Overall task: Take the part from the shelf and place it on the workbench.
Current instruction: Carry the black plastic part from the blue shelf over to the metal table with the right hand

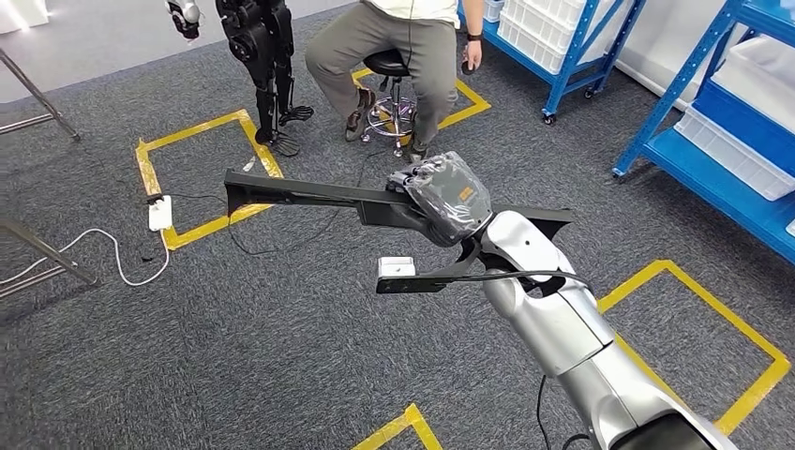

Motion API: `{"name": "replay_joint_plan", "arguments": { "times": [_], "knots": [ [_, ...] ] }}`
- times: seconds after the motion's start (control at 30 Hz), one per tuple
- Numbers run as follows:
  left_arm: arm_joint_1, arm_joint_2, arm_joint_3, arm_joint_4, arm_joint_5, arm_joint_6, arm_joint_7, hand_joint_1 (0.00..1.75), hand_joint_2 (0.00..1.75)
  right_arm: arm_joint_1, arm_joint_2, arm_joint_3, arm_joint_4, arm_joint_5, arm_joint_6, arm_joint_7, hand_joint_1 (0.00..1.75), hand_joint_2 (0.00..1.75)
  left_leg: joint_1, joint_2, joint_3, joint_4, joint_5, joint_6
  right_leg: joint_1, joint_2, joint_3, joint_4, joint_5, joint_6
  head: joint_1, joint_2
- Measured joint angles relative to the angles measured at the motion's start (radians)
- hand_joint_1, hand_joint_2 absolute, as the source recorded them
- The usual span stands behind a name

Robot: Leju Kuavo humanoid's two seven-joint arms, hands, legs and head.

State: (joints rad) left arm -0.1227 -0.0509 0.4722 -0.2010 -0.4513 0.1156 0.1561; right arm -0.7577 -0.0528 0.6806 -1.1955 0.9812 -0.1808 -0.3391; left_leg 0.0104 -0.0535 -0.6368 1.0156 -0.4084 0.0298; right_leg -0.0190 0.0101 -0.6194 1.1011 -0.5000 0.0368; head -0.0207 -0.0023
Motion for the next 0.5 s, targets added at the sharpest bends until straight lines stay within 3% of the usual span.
{"name": "replay_joint_plan", "arguments": {
  "times": [0.07,0.13,0.2,0.3,0.37,0.4,0.43,0.5],
  "knots": [
    [0.001,0.003,-0.002,0.000,-0.004,0.001,0.000,0.00,0.00,-0.001,0.001,0.000,0.000,0.000,0.000,0.000,1.71,1.75,-0.002,-0.011,-0.005,0.003,0.001,-0.012,-0.001,0.011,0.032,-0.067,0.023,-0.006,0.000,0.000],
    [0.005,0.006,-0.004,0.000,-0.010,0.001,0.000,0.00,0.00,-0.002,0.003,0.001,0.000,0.000,0.001,0.000,1.71,1.75,0.001,-0.016,-0.008,0.001,0.004,-0.023,0.001,0.005,0.033,-0.071,0.028,-0.020,-0.001,0.000],
    [0.008,0.007,-0.007,0.001,-0.016,0.001,0.001,0.00,0.00,-0.003,0.008,0.001,0.000,0.000,0.001,0.000,1.71,1.75,0.004,0.002,-0.019,0.025,-0.014,-0.033,-0.001,-0.001,0.035,-0.075,0.033,-0.035,-0.003,0.000],
    [0.006,0.008,-0.008,0.002,-0.019,0.001,0.001,0.00,0.00,-0.004,0.013,0.002,0.000,0.000,0.002,0.000,1.71,1.75,0.006,0.042,-0.096,0.195,-0.106,-0.044,0.002,-0.014,0.036,-0.077,0.035,-0.053,-0.009,0.000],
    [0.007,0.008,-0.008,0.002,-0.019,0.000,0.001,0.00,0.00,-0.002,0.013,0.004,0.000,0.000,0.004,0.000,1.71,1.75,0.007,0.048,-0.141,0.289,-0.135,-0.046,0.007,-0.024,0.036,-0.076,0.034,-0.055,-0.008,0.000],
    [0.007,0.008,-0.008,0.002,-0.019,0.000,0.001,0.00,0.00,-0.002,0.013,0.005,0.000,0.000,0.004,0.000,1.71,1.75,0.007,0.050,-0.139,0.285,-0.124,-0.045,0.009,-0.029,0.036,-0.076,0.034,-0.055,-0.009,0.000],
    [0.007,0.008,-0.008,0.002,-0.019,-0.001,0.001,0.00,0.00,-0.002,0.014,0.006,0.000,0.000,0.004,0.000,1.71,1.75,0.007,0.053,-0.115,0.240,-0.097,-0.041,0.011,-0.034,0.037,-0.076,0.034,-0.056,-0.008,0.000],
    [0.006,0.009,-0.009,0.002,-0.021,-0.005,0.003,0.00,0.00,-0.005,0.016,0.007,0.000,0.000,0.004,0.000,1.71,1.75,0.001,0.080,-0.039,0.100,-0.040,-0.030,0.017,-0.044,0.039,-0.076,0.031,-0.055,-0.009,0.000]
  ]
}}
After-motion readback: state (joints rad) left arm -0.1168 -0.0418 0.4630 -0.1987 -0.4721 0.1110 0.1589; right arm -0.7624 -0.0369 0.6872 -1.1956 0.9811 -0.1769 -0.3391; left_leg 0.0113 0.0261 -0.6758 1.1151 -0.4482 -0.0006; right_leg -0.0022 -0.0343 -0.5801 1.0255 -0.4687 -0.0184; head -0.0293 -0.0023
